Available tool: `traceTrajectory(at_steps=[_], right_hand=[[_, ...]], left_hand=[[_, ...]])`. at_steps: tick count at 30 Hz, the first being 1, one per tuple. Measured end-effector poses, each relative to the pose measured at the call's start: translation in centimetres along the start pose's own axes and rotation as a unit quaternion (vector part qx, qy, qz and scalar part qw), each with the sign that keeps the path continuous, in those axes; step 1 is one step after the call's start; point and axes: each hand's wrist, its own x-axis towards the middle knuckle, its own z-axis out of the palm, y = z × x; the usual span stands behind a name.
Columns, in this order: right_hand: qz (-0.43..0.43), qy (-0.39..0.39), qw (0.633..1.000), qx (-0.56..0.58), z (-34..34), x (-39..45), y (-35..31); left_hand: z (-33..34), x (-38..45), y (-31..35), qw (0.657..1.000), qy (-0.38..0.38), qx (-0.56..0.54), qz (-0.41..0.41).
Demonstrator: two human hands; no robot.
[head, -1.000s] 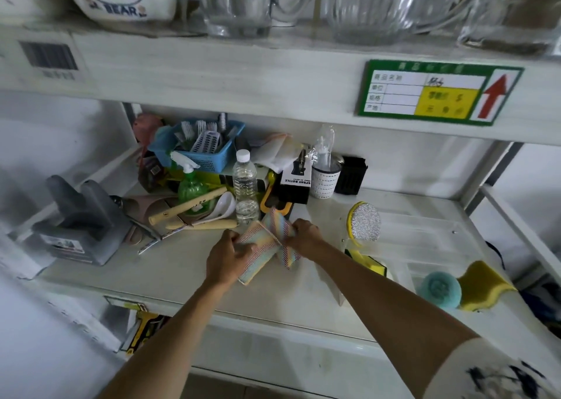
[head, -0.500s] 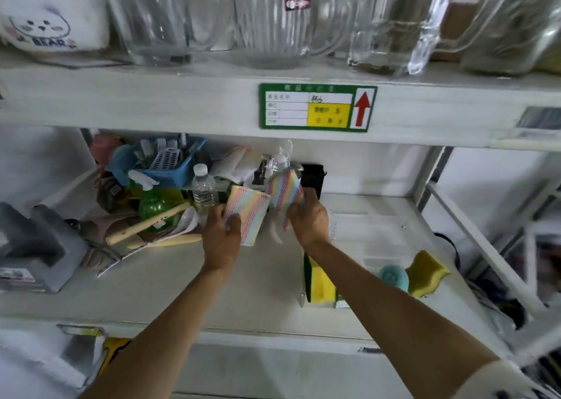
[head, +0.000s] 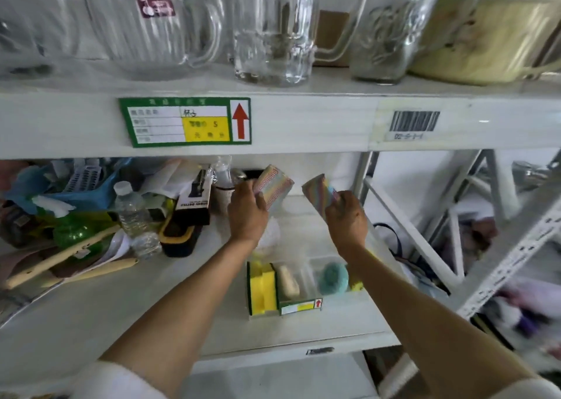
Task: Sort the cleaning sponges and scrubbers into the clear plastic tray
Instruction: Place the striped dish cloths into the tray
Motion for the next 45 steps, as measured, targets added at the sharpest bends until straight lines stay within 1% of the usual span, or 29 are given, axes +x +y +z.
traceTrajectory(at_steps=[3,6,8,10,14,18,20,23,26,31,39,42,45], right_hand=[[-0.053,-0.039,0.995,-0.074,-1.3,0.9,1.3],[-0.121,-0.086,0.977,-0.152,-1.6,1.8,2.5],[-0.161,-0.115,0.961,-0.194,-1.6,2.4,3.3],[-0.189,-0.14,0.947,-0.22,-1.5,2.7,3.8],[-0.19,-0.19,0.933,-0.24,-1.4,3.3,4.3],[-0.179,-0.225,0.919,-0.268,-0.8,3.7,4.7],[-0.165,-0.234,0.919,-0.271,-0.3,3.8,4.8],[-0.145,-0.244,0.926,-0.25,0.6,3.8,5.1],[-0.14,-0.257,0.921,-0.256,1.1,3.7,5.4],[-0.127,-0.259,0.926,-0.243,1.3,3.6,5.9],[-0.14,-0.268,0.922,-0.24,1.3,3.4,5.8],[-0.152,-0.259,0.92,-0.252,1.2,3.2,5.7],[-0.167,-0.236,0.922,-0.258,1.2,3.1,5.7]], left_hand=[[1.9,0.9,1.4,1.0,-0.019,0.02,0.006],[3.4,1.9,1.9,0.998,-0.036,0.038,0.024],[4.4,2.6,2.2,0.996,-0.068,0.052,0.019],[5.4,3.0,2.3,0.99,-0.122,0.059,0.025],[6.9,2.7,2.4,0.971,-0.235,0.042,0.031],[7.9,2.1,2.2,0.954,-0.293,0.059,0.028],[8.3,1.9,2.0,0.946,-0.312,0.081,0.033],[8.9,1.8,1.7,0.94,-0.322,0.103,0.037],[9.3,1.6,1.7,0.938,-0.324,0.115,0.041],[9.6,1.5,0.8,0.942,-0.311,0.111,0.056],[9.4,1.2,0.5,0.935,-0.301,0.171,0.082],[9.0,1.2,0.5,0.939,-0.292,0.16,0.082],[8.3,1.1,0.2,0.95,-0.265,0.136,0.096]])
